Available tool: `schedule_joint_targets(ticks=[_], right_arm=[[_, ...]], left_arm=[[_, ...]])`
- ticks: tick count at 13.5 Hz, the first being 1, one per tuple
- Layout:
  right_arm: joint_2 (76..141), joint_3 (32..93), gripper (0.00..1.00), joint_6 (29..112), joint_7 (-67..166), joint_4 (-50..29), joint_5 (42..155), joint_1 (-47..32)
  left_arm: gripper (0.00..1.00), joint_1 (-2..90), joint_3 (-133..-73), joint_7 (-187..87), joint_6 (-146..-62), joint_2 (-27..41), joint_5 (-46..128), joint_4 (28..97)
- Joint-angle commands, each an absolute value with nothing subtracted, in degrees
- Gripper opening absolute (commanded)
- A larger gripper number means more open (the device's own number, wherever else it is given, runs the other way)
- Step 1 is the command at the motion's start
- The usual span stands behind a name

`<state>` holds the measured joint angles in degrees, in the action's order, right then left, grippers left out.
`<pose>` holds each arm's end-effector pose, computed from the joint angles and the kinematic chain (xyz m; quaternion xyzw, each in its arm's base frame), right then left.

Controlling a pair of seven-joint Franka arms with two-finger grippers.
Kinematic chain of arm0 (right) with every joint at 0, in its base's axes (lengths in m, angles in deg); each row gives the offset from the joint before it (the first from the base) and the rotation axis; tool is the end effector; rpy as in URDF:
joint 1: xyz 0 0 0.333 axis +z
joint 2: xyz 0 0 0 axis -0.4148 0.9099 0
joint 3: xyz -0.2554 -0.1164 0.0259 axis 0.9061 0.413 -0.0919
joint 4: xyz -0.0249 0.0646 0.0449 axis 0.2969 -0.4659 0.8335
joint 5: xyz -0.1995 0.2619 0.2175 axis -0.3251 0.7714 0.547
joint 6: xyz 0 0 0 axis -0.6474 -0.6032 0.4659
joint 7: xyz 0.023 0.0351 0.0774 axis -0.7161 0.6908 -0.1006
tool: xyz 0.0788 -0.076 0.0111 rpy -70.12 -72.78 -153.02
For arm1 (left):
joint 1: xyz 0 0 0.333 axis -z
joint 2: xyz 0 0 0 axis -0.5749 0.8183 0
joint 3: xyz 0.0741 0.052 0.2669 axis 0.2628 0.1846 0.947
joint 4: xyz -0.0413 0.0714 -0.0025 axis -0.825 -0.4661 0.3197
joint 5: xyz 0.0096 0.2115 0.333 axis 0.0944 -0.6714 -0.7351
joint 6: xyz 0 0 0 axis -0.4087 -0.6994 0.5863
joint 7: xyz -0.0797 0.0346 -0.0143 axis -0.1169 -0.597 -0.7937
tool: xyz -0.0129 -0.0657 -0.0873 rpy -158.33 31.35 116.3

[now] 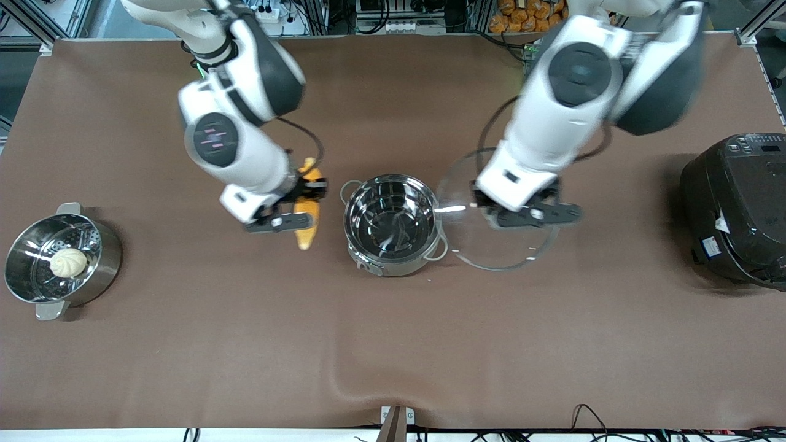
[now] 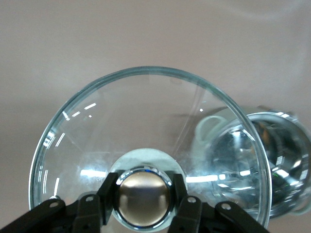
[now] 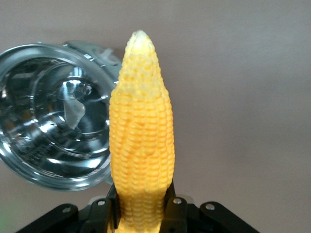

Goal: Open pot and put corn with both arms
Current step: 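Lift the lid aside with the left gripper while the right gripper lowers corn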

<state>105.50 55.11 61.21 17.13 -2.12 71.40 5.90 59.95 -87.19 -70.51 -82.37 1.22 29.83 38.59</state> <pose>0.5390 0.3530 0.3868 -0.9949 -0.0159 0.0843 0.0523 0.5839 -0.2939 0.5023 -1.0000 0.0019 -0.0026 0.0086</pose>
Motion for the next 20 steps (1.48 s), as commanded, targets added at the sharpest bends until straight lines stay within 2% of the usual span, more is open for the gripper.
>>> schedule_joint_targets(ticks=[1,4,7,8,9,10,11,12,16,17,18,20], right_arm=[[112.3,55.9,0.07,62.2,8.0,4.4,71.7,11.9],[120.1,56.0,0.07,63.0,0.5,12.1,71.3,15.7],[123.0,56.0,0.10,66.7,-2.5,12.6,71.1,18.0],[123.1,56.0,0.12,66.9,-2.6,12.4,71.1,17.9],[123.3,56.0,0.20,66.9,-2.6,12.4,71.2,17.8],[123.4,56.0,0.48,67.1,-2.9,12.6,71.3,17.5],[123.3,56.0,0.82,67.2,-2.9,12.6,71.2,17.4],[123.3,56.2,1.00,67.1,-2.8,12.6,71.1,17.2],[122.3,56.2,1.00,66.6,-2.2,12.6,70.6,16.9],[121.6,56.4,1.00,66.2,-1.6,12.6,70.3,16.4],[120.2,56.4,1.00,64.1,0.2,12.6,70.0,14.3],[116.5,56.9,1.00,58.4,3.5,11.9,69.5,12.0]], left_arm=[[0.00,52.9,-87.6,-59.3,-83.0,-5.3,31.4,48.5],[0.00,44.4,-87.6,-48.8,-90.4,-8.8,31.5,59.2],[0.00,38.3,-87.6,-44.9,-100.0,-8.1,31.3,67.9],[0.00,37.3,-87.6,-43.4,-105.8,-8.2,31.5,72.2],[0.00,37.2,-87.6,-43.2,-111.5,-7.8,31.4,75.3],[0.00,37.2,-87.6,-43.3,-115.1,-6.6,31.5,77.3],[0.00,37.1,-87.6,-43.3,-118.0,-5.7,31.5,78.9],[0.00,37.2,-87.6,-43.6,-121.1,-5.6,31.5,81.2],[0.00,37.6,-88.2,-44.0,-133.9,-6.4,31.3,90.4],[0.00,37.7,-88.2,-44.0,-140.1,-6.2,31.3,93.9],[0.00,37.9,-88.2,-43.9,-145.2,-5.3,31.3,96.3],[0.00,38.3,-88.2,-43.9,-147.5,-4.1,30.8,97.7]])
